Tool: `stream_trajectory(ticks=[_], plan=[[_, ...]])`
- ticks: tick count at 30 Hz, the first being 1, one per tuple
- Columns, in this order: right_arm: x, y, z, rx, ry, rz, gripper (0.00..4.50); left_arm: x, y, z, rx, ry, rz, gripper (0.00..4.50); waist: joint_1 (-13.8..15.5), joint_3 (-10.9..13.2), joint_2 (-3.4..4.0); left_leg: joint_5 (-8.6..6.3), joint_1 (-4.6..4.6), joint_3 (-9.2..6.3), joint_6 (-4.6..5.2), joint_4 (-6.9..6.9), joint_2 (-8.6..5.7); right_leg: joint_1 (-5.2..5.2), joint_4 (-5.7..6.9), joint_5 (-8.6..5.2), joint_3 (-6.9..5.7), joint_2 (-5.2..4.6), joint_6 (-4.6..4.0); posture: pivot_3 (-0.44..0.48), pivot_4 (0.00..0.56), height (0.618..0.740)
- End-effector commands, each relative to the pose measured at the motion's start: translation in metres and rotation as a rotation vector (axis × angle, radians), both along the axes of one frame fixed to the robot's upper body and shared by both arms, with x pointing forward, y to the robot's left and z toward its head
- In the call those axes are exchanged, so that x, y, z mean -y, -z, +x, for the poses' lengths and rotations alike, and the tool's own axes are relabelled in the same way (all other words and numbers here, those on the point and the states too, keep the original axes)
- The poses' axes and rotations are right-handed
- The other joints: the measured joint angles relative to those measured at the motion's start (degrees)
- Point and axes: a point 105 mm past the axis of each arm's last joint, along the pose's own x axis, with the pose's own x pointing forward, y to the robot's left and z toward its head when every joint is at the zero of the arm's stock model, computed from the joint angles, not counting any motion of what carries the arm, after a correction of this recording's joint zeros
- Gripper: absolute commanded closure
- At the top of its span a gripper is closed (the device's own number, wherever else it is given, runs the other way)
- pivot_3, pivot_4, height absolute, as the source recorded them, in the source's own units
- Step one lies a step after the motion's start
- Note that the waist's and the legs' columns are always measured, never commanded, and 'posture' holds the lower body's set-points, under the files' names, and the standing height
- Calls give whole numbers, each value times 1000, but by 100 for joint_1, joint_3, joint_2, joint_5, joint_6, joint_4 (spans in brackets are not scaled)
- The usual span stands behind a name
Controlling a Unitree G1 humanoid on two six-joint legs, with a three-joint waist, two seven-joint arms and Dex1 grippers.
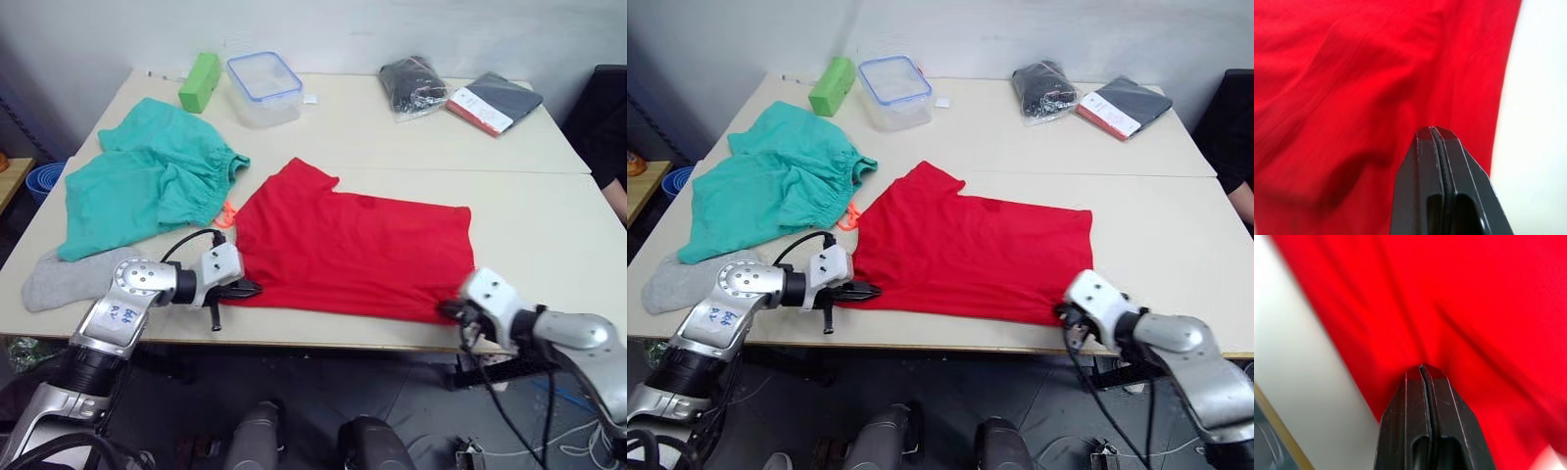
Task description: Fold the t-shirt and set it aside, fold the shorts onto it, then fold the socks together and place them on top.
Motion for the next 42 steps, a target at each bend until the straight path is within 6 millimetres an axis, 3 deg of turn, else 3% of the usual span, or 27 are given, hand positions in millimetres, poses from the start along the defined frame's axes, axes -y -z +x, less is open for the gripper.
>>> stream_trajectory(ticks=[1,4,8,11,14,18,19,20,28,35,37,42], plan=[[32,-1,-4,-15,99,-6,4500,-25,16,-4,-59,-82,54,4491,-4,-13,4,-6,1,0,-10,-5,0,-1,-1,0,0,0,0,0,150,740],[29,-8,-6,14,78,48,4500,-27,10,-3,-48,-94,36,4491,-24,-21,18,5,-1,1,-3,-18,0,-10,-1,0,3,1,-1,0,150,740],[3,-40,-14,149,-100,101,4500,-20,-16,-6,0,-55,-24,4491,-57,-16,28,14,-3,5,-5,-31,1,-21,0,-1,4,4,-3,0,150,740],[-3,-43,-23,164,-186,27,4500,-22,-28,-14,30,-12,-14,3894,-71,-9,28,14,-10,5,-5,-33,0,-27,-1,-1,4,4,-2,0,150,740],[-3,-34,-27,176,-246,-87,3892,-24,-35,-21,74,45,59,2919,-68,-7,25,13,-11,6,-4,-32,-2,-24,-8,-1,3,3,-2,0,150,740],[-10,-23,-26,191,-307,-158,2560,-30,-27,-27,114,105,185,1662,-64,-7,25,13,-10,9,-5,-32,-4,-25,-10,-1,6,1,-1,0,150,740],[-12,-21,-26,188,-321,-169,2195,-30,-26,-28,112,114,192,1657,-64,-7,25,13,-10,9,-6,-33,-3,-26,-10,-1,6,1,-1,0,150,740],[-13,-18,-26,182,-335,-178,1919,-29,-24,-28,111,120,199,1657,-63,-7,25,12,-10,9,-6,-34,-3,-27,-10,-1,7,1,-1,0,150,740],[-15,-6,-6,179,-338,-251,1919,-19,-5,-13,159,131,254,1657,-48,-7,27,13,-8,11,-7,-38,-4,-27,-13,-1,9,1,-1,0,150,740],[-13,-3,-1,154,-357,-277,4361,-25,6,-15,140,164,323,3898,-6,-9,29,15,-4,10,-7,-38,-3,-22,-11,-1,8,0,-1,0,150,740],[-12,-5,-2,146,-364,-265,4500,-27,9,-17,119,163,324,4485,-9,-10,31,17,-3,10,-7,-38,-3,-22,-9,-1,8,1,-1,0,150,740],[-18,-10,-14,92,-444,-208,4500,-27,13,-35,26,175,272,4485,-19,-12,35,16,-3,10,-6,-39,-2,-23,-8,-1,7,1,-1,0,150,740]])
